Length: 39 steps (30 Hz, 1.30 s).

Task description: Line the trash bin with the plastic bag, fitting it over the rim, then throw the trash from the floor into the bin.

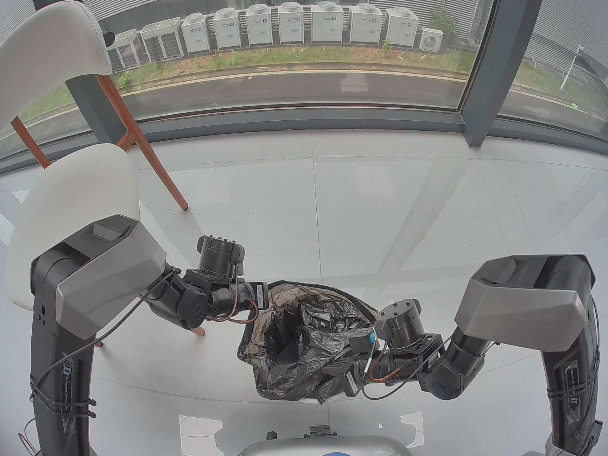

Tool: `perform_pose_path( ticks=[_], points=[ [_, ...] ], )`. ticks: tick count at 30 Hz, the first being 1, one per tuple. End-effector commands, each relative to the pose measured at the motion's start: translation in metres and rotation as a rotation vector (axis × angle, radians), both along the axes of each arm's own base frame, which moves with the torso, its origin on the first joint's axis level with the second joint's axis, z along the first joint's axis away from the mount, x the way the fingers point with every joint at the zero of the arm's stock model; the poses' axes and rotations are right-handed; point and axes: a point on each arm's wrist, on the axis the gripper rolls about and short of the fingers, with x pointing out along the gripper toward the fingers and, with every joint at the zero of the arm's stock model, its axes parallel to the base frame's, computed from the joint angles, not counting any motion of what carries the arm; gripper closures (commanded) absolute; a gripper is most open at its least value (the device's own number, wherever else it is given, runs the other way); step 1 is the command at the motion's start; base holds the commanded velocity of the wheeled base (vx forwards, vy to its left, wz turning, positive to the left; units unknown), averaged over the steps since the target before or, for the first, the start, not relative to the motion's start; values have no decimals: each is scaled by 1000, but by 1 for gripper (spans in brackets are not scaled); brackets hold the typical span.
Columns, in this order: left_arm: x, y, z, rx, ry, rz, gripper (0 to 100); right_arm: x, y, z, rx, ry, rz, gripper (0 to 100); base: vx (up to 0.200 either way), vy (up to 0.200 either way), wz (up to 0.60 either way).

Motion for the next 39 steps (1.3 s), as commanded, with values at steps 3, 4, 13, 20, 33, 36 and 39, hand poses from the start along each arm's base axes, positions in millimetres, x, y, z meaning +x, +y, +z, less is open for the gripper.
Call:
perform_pose_path(
  ticks=[3, 4, 13, 20, 33, 36, 39],
  points=[
    [0, -1, 0, -1, -1, -1, 100, -15, -13, 20, -8, 16, -3, 100, 0, 0, 0],
    [1, -1, 1, -2, -4, -1, 100, -19, -16, 23, -9, 25, -3, 100, 0, 0, 0],
    [-1, -2, -1, 3, 1, 0, 100, -39, -27, 33, -14, 70, -5, 100, 0, 0, 0],
    [-4, -7, -2, -3, 10, -5, 100, -44, -31, 27, -38, 93, -9, 100, 0, 0, 0],
    [-3, -7, -1, -11, 9, 2, 100, -35, -31, 0, -82, 91, -49, 0, 0, 0, 0],
    [-3, -8, 0, -12, 6, 1, 100, -31, -28, -7, -73, 77, -52, 0, 0, 0, 0],
    [-3, -8, 0, -12, 6, 1, 100, -23, -27, -14, -68, 68, -60, 0, 0, 0, 0]
  ],
)
